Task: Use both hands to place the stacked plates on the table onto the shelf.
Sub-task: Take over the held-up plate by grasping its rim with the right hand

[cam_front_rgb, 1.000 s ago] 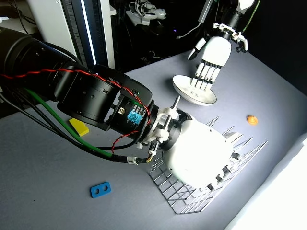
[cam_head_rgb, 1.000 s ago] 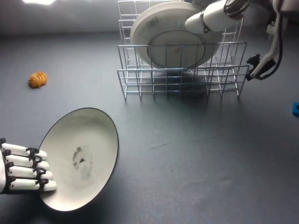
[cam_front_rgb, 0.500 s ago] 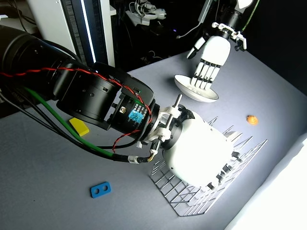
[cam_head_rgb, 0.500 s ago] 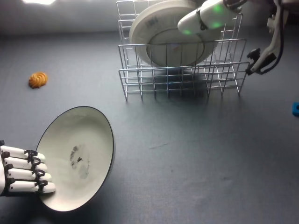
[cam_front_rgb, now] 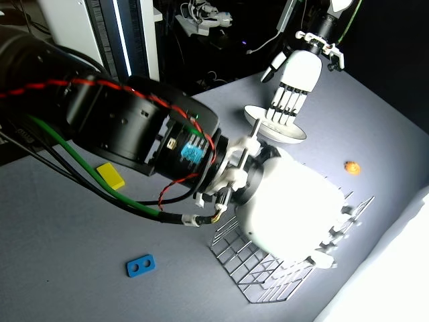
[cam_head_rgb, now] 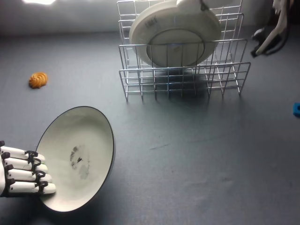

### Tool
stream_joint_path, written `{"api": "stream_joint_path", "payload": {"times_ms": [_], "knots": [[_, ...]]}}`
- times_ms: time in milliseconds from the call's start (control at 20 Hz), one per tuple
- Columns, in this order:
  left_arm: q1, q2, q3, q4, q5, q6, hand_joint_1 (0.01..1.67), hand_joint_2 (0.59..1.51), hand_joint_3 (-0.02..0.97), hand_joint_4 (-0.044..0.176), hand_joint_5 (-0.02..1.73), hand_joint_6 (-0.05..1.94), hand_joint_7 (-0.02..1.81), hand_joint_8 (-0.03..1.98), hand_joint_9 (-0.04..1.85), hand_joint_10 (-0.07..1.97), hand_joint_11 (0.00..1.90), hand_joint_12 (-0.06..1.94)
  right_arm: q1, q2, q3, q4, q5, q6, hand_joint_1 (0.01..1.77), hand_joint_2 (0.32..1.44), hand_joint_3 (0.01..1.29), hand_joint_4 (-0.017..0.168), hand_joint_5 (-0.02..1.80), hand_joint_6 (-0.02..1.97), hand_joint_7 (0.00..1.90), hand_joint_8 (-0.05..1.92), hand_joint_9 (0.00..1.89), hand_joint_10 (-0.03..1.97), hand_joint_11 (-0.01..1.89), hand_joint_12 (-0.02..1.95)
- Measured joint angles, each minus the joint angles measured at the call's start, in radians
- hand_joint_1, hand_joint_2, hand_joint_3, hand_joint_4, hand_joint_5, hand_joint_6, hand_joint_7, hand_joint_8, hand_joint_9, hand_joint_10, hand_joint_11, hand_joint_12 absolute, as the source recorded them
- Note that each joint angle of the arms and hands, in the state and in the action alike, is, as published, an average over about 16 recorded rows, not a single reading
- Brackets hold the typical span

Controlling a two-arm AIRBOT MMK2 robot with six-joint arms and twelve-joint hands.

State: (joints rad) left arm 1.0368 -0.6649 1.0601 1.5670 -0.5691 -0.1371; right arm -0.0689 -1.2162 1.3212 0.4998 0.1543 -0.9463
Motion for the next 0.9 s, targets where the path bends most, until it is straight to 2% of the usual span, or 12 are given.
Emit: {"api": "stream_joint_path", "payload": {"times_ms": [200, 450, 650, 900], "knots": [[-0.002, 0.001, -0.001, 0.002, 0.002, 0.000, 0.02, 1.233, 0.016, -0.008, 0.00, -0.03, 0.03, 0.00, 0.02, 0.01, 0.02, 0.04, 0.026, 0.026, -0.081, -0.134, 0.038, -0.024, 1.03, 1.05, 0.01, -0.003, 0.61, 0.06, 0.67, 0.02, 0.64, 0.11, 0.25, 1.21], [-0.004, 0.002, -0.003, 0.003, 0.005, 0.000, 0.02, 1.234, 0.016, -0.008, 0.00, -0.03, 0.03, 0.00, 0.02, 0.01, 0.02, 0.02, 0.023, 0.055, -0.224, -0.316, 0.110, -0.106, 1.02, 1.03, 0.01, -0.001, 0.41, 0.05, 0.43, 0.02, 0.40, 0.06, 0.13, 0.81], [-0.005, 0.002, -0.004, 0.003, 0.007, -0.001, 0.02, 1.234, 0.015, -0.008, 0.00, -0.03, 0.03, 0.00, 0.02, 0.01, 0.02, 0.01, -0.027, 0.067, -0.339, -0.414, 0.161, -0.211, 1.01, 1.01, 0.01, 0.001, 0.25, 0.05, 0.25, 0.02, 0.23, 0.03, 0.06, 0.48], [-0.003, 0.003, -0.006, 0.002, 0.011, -0.001, 0.02, 1.234, 0.015, -0.008, 0.00, -0.03, 0.03, 0.00, 0.02, 0.01, 0.02, -0.01, -0.129, 0.056, -0.441, -0.489, 0.215, -0.376, 1.00, 1.00, 0.01, 0.003, 0.06, 0.04, 0.05, 0.02, 0.04, 0.01, 0.01, 0.08]]}}
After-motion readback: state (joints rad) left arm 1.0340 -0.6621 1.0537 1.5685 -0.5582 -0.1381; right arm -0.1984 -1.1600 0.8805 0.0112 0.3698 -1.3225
